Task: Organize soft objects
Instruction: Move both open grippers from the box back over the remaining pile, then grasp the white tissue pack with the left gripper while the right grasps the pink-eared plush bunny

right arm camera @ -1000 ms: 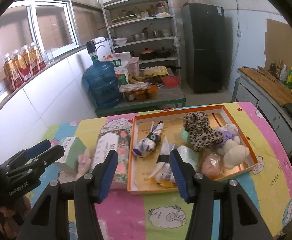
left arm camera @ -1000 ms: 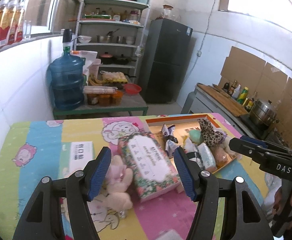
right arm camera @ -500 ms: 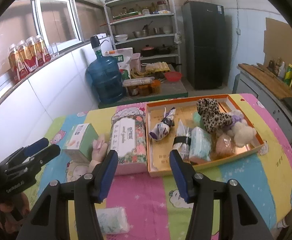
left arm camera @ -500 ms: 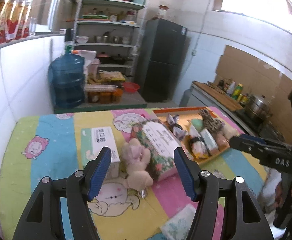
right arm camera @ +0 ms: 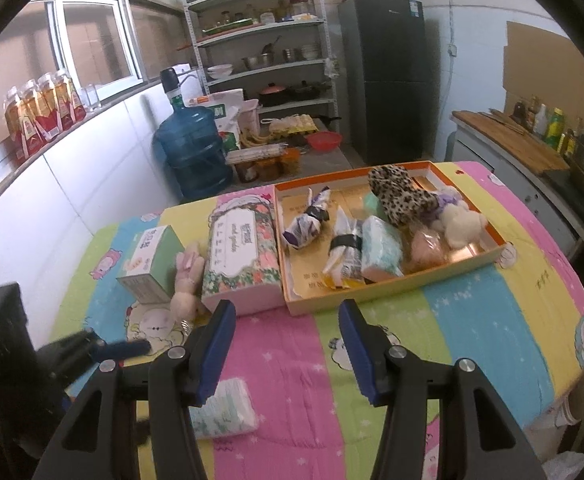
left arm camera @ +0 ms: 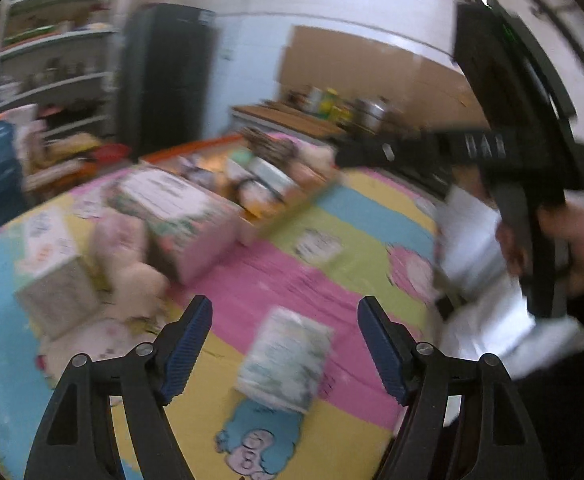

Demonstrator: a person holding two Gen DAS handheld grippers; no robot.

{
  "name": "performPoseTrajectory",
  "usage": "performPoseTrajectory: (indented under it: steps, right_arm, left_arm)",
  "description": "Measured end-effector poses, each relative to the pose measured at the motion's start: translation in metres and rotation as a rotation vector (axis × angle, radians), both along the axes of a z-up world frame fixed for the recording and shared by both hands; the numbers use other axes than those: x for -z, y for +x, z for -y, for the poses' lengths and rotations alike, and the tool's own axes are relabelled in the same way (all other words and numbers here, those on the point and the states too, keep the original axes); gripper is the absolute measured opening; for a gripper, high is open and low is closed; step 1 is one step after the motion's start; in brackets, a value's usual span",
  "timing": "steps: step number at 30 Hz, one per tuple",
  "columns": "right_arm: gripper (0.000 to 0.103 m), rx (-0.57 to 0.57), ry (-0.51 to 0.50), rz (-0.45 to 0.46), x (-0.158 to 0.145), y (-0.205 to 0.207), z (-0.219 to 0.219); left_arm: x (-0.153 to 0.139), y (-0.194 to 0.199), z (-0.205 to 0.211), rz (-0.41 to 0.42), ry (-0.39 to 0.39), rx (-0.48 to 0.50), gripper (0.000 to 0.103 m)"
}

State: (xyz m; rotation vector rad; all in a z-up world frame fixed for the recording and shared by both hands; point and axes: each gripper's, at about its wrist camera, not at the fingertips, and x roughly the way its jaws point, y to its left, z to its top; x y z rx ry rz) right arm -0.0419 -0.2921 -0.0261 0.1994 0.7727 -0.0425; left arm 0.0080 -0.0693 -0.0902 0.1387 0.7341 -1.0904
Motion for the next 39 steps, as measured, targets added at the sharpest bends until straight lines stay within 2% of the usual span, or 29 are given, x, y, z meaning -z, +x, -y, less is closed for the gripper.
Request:
performPoseTrajectory:
  steps: [4, 9, 13, 15, 20, 25, 27, 30, 32, 39]
  right_arm:
    - [0.054, 0.030, -0.010, -0.006, 0.000, -0.008, 0.006]
    - [0.054, 0.062, -0.020, -0.016, -0.001, -0.015, 0.014]
    - [0.054, 0.076, -0.029, -0.025, -0.001, -0.017, 0.017]
    - [0.054, 0.080, -0.030, -0.031, 0.000, -0.017, 0.018]
    - [0.054, 0.081, -0.032, -0.043, 0.003, -0.016, 0.019]
    - [0.054, 0.080, -0.026, -0.052, 0.007, -0.012, 0.019]
    - [0.054, 0.080, -0.025, -0.056, 0.008, -0.012, 0.019]
    - [0.054, 0.076, -0.019, -0.062, 0.010, -0.010, 0.020]
    - [0.054, 0.071, -0.016, -0.067, 0.012, -0.008, 0.019]
    - [0.054, 0.041, 0.000, -0.074, 0.015, 0.002, 0.014]
  left_arm:
    - [0.014, -0.007, 0.009, 0.012, 0.016, 0.105, 0.076]
    - [0.028, -0.008, 0.019, 0.046, 0.067, 0.190, 0.077]
    - [0.038, -0.007, 0.024, 0.070, 0.112, 0.233, 0.078]
    - [0.043, -0.004, 0.027, 0.054, 0.125, 0.242, 0.078]
    - [0.050, 0.004, 0.031, 0.023, 0.158, 0.230, 0.078]
    - [0.062, 0.011, 0.038, -0.010, 0.226, 0.194, 0.078]
    - [0.062, 0.010, 0.039, 0.000, 0.233, 0.184, 0.077]
    - [0.062, 0.009, 0.040, 0.018, 0.242, 0.162, 0.068]
    - [0.060, 0.010, 0.039, 0.018, 0.234, 0.155, 0.054]
    - [0.055, 0.009, 0.030, 0.010, 0.213, 0.104, 0.052]
